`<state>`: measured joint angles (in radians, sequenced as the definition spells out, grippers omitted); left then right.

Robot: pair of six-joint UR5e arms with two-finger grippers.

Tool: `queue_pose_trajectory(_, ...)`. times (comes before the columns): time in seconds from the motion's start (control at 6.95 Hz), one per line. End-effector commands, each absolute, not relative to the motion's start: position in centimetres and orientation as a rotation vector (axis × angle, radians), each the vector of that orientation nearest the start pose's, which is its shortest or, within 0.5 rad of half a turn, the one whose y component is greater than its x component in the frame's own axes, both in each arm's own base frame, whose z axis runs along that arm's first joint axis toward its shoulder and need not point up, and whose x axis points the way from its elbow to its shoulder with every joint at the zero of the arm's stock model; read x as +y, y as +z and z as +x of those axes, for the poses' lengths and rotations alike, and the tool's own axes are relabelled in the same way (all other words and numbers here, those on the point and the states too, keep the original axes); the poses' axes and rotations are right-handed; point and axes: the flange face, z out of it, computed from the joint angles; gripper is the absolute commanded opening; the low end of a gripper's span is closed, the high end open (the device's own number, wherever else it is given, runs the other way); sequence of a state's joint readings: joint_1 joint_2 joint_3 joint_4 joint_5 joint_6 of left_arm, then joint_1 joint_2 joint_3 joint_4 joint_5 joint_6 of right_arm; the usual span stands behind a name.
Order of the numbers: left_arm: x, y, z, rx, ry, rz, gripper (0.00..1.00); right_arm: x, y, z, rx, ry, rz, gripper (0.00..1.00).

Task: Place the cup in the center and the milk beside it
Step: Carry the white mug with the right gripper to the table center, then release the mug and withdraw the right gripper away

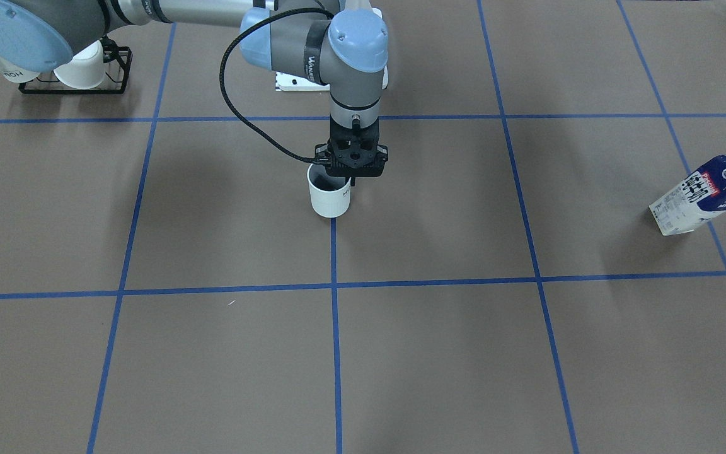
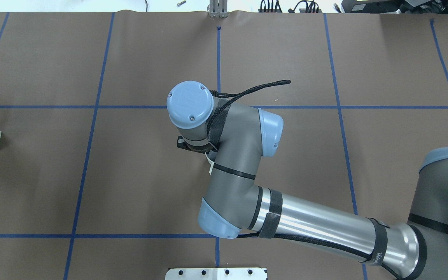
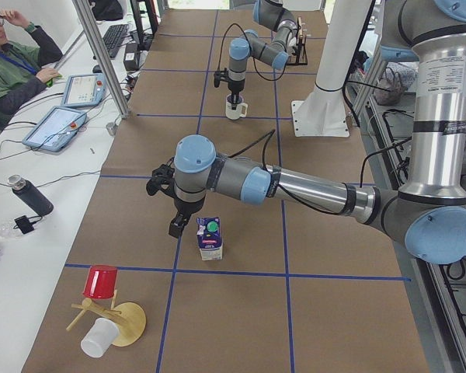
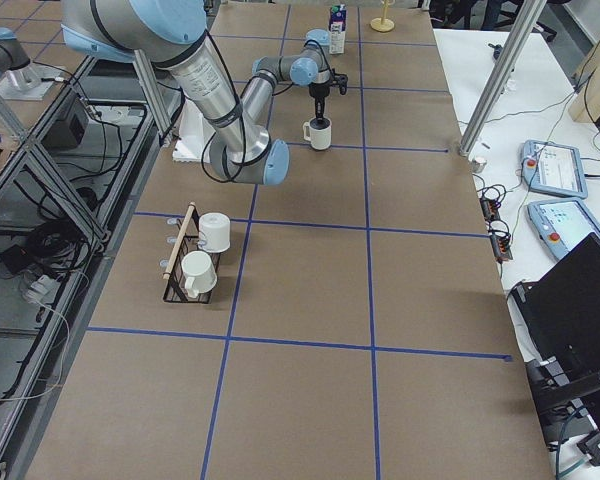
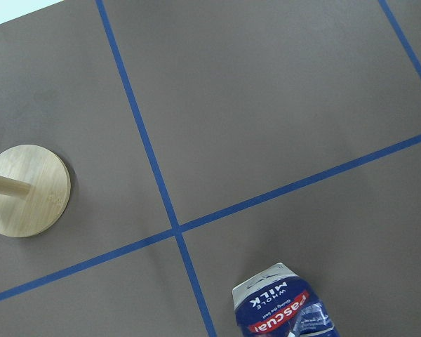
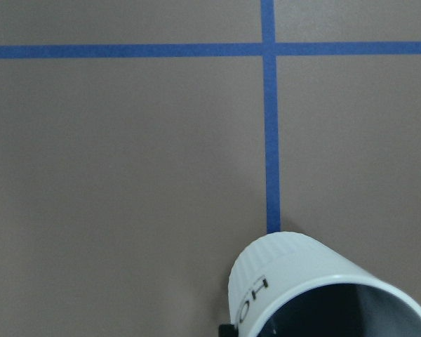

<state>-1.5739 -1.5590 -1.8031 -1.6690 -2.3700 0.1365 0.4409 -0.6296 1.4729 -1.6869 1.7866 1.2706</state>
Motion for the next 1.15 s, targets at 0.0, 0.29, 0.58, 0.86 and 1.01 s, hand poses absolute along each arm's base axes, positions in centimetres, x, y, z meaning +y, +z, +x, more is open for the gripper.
queue_pose_trajectory(0.0,-49.5,53.8,-6.3,0.771,0.252,0.354,0.99,-42.0,12.8,-62.8,-0.763,0.056,0.076,0.67)
queue_pose_trajectory(0.29,-49.6,54.0,-6.3,0.772,0.25,0.35,0.99,-42.8,10.4,-61.2,-0.822,0.064,0.106,1.0)
queue_pose_trajectory(0.58,-49.6,53.8,-6.3,0.771,0.253,0.355,0.99,-49.3,9.0,-53.7,-0.879,0.078,0.106,1.0)
queue_pose_trajectory(0.86,-49.0,54.0,-6.4,0.775,0.247,0.349,0.99,-59.3,13.8,-41.7,-0.855,-0.023,0.12,1.0)
queue_pose_trajectory(1.01,-48.8,54.7,-6.4,0.779,0.226,0.327,0.99,-63.4,19.4,-34.5,-0.83,-0.074,0.136,1.0)
